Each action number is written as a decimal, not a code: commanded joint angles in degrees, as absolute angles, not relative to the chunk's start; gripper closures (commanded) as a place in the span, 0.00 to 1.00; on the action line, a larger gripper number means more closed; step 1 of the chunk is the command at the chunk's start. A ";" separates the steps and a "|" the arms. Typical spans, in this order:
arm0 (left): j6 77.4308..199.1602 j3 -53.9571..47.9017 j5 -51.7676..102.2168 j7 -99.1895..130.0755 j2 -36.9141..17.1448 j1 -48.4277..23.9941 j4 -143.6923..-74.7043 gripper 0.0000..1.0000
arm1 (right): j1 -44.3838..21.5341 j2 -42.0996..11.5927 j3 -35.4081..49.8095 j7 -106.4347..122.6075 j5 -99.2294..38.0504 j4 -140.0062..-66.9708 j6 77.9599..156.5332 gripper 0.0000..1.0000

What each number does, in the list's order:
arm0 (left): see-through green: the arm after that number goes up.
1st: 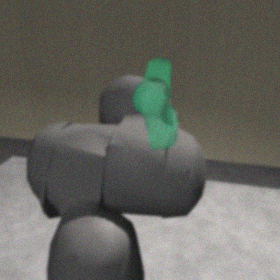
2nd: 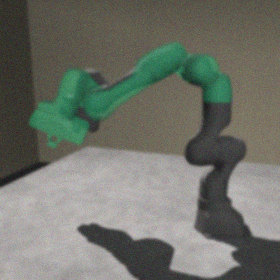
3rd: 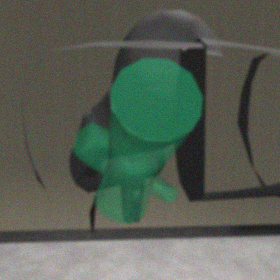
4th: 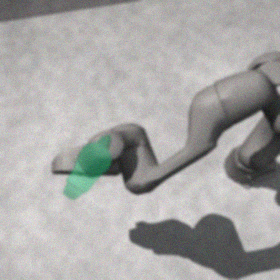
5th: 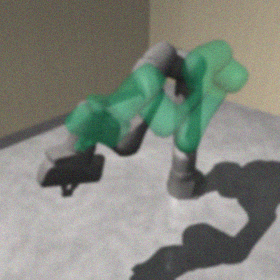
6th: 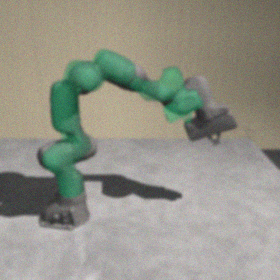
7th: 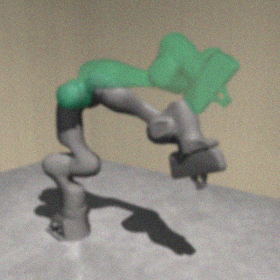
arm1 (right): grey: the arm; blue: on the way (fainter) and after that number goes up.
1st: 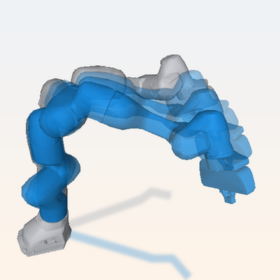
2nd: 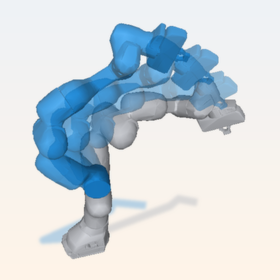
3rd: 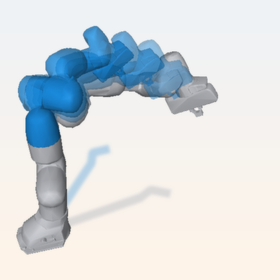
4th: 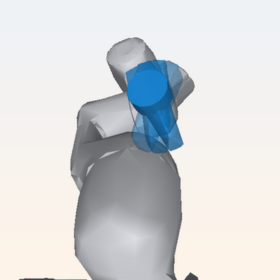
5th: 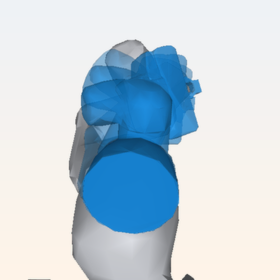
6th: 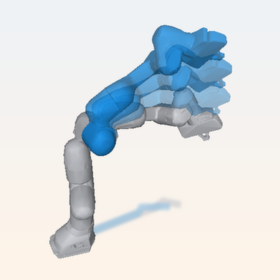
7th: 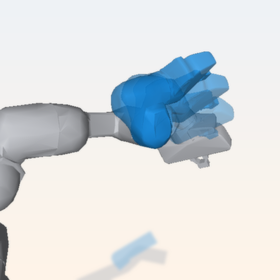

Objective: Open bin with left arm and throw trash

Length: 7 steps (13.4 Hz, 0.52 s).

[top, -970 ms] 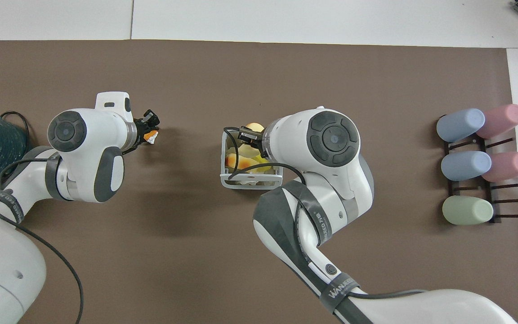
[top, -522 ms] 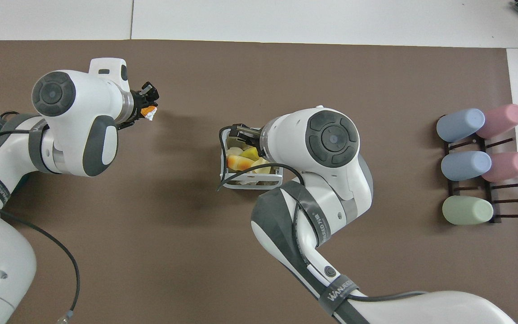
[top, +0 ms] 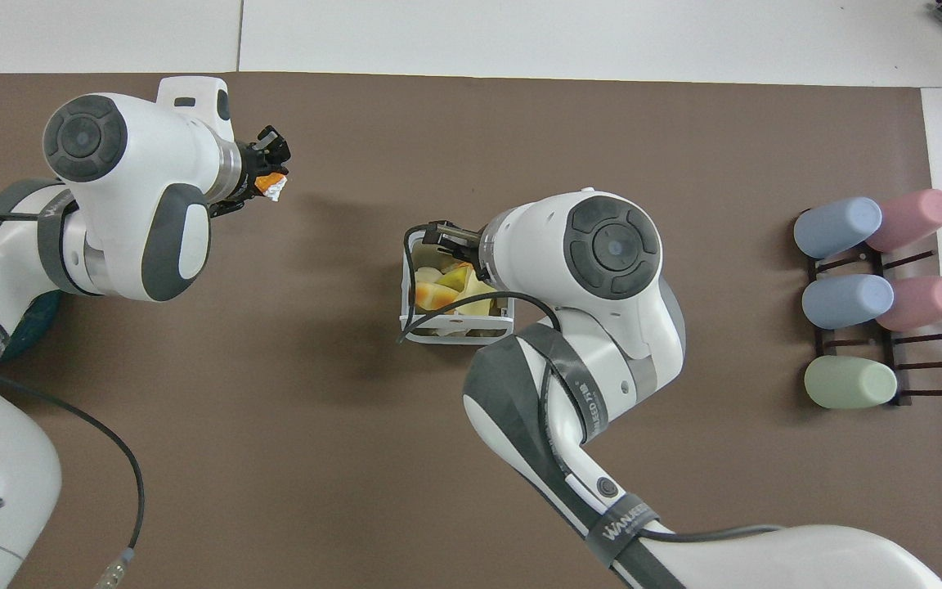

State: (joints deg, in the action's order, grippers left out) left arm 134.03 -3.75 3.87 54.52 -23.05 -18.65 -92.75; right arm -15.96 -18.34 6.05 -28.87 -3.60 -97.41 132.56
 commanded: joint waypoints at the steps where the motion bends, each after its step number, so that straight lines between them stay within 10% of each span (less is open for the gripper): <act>1: 132.45 -2.90 4.40 58.43 -23.82 -24.24 -90.79 0.90 | -12.41 -21.00 6.77 -24.71 2.87 -96.86 134.21 0.00; 7: 121.23 -2.99 6.42 59.24 -21.54 -34.97 -92.19 0.88 | -9.85 -23.90 6.77 -14.44 5.71 -99.49 134.21 0.00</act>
State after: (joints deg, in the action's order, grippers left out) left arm 126.51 -3.99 5.63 59.29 -22.77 -32.54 -92.06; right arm -11.42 -23.67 6.01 -18.40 4.58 -98.03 133.19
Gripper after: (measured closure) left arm 0.590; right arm 0.000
